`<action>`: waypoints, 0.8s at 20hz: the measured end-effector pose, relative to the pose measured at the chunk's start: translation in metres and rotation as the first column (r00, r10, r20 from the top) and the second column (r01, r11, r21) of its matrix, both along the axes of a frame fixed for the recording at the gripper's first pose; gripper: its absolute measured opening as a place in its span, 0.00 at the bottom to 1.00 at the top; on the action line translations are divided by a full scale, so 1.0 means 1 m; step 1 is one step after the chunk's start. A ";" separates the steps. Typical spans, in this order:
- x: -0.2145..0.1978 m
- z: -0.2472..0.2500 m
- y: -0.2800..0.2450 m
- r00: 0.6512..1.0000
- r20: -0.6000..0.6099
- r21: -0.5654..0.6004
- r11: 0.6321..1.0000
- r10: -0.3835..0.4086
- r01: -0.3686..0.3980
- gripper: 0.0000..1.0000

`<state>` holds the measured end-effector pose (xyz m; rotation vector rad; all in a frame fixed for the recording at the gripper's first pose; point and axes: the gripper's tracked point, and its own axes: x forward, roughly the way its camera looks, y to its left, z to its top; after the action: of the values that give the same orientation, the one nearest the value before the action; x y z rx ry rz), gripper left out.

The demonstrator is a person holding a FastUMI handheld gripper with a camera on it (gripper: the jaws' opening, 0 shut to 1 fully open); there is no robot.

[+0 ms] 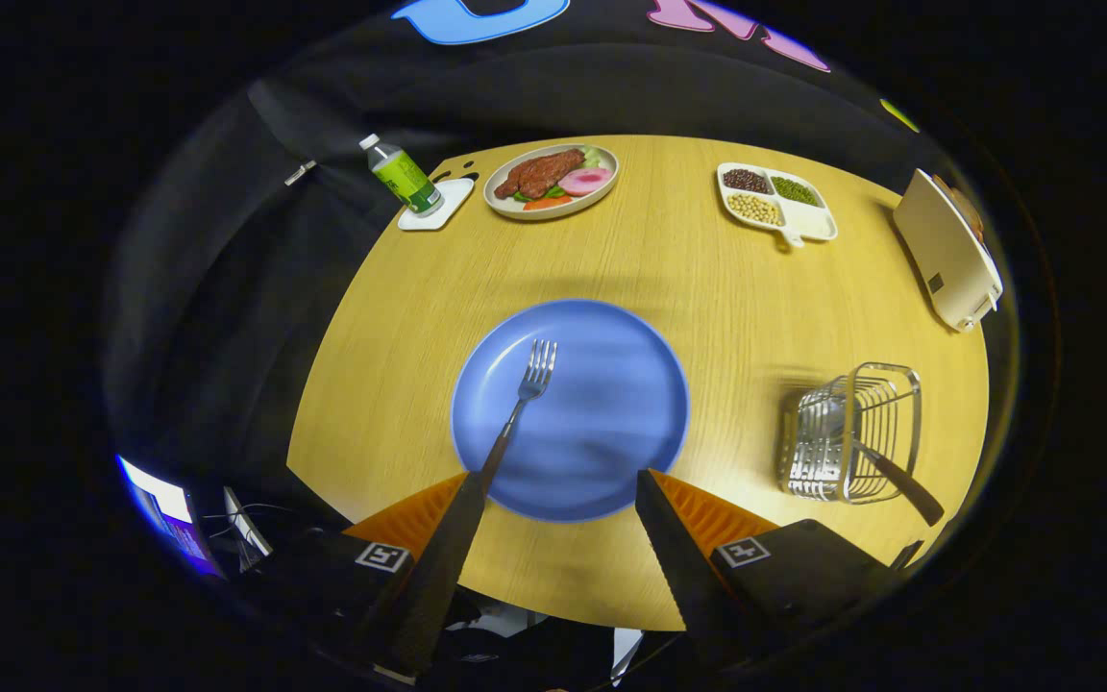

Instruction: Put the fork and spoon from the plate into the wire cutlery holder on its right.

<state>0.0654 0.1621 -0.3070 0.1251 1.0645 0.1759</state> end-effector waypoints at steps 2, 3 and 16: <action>0.005 -0.008 0.015 1.000 -0.023 0.018 1.000 -0.003 0.003 0.98; 0.008 -0.013 0.020 1.000 -0.031 0.018 1.000 -0.002 0.002 0.98; 0.032 -0.080 0.056 0.973 -0.210 0.041 0.994 -0.093 0.104 0.88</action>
<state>0.0970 0.2178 -0.3868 0.2466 1.2595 0.1015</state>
